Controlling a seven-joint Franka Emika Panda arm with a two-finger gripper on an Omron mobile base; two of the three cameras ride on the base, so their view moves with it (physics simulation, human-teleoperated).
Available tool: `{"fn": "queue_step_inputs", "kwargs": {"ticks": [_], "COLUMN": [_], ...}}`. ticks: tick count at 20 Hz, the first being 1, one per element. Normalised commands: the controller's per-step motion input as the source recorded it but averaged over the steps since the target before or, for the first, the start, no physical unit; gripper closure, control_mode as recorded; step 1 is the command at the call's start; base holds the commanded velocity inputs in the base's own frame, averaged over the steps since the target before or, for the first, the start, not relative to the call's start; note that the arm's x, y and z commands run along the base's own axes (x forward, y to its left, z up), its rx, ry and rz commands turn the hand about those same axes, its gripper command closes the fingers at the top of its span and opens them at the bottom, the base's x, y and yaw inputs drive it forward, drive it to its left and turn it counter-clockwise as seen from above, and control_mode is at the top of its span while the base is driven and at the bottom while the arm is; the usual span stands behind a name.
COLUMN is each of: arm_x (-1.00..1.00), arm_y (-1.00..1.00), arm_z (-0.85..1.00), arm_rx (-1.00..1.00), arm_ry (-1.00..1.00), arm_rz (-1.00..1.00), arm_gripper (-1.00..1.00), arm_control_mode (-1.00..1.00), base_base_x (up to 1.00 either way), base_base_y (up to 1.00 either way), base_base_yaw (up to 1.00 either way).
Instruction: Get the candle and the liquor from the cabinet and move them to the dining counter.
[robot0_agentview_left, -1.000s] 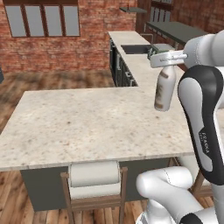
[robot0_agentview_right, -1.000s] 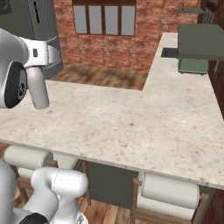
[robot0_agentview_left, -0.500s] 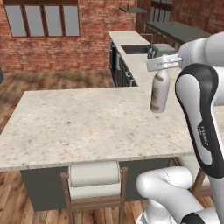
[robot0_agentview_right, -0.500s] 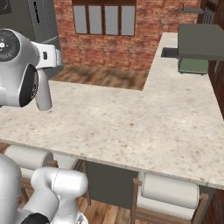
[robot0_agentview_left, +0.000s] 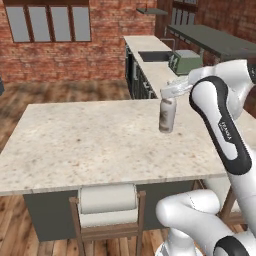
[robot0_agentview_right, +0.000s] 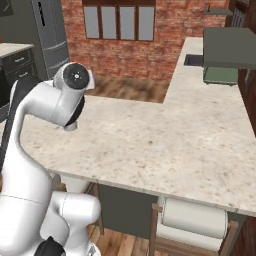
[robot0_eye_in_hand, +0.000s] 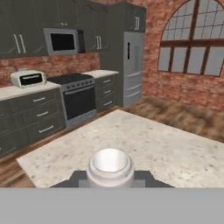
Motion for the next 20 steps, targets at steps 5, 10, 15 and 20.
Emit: {"fn": "queue_step_inputs", "kwargs": {"ticks": [5,10,15,20], "arm_x": [0.77,0.48,0.43,0.38], "arm_y": [0.1,0.52,0.54,0.43], "arm_z": [-0.74,-0.46,-0.21,-0.18], "arm_rx": [0.0,0.0,0.0,0.0], "arm_ry": [0.0,0.0,0.01,0.01], "arm_rz": [0.28,0.2,0.14,0.1], "arm_gripper": [1.0,1.0,1.0,1.0], "arm_control_mode": [-1.0,-1.0,-1.0,-1.0], "base_base_x": [0.0,0.0,0.0,0.0], "base_base_y": [0.0,0.0,0.0,0.0], "base_base_yaw": [0.0,0.0,0.0,0.0]}}
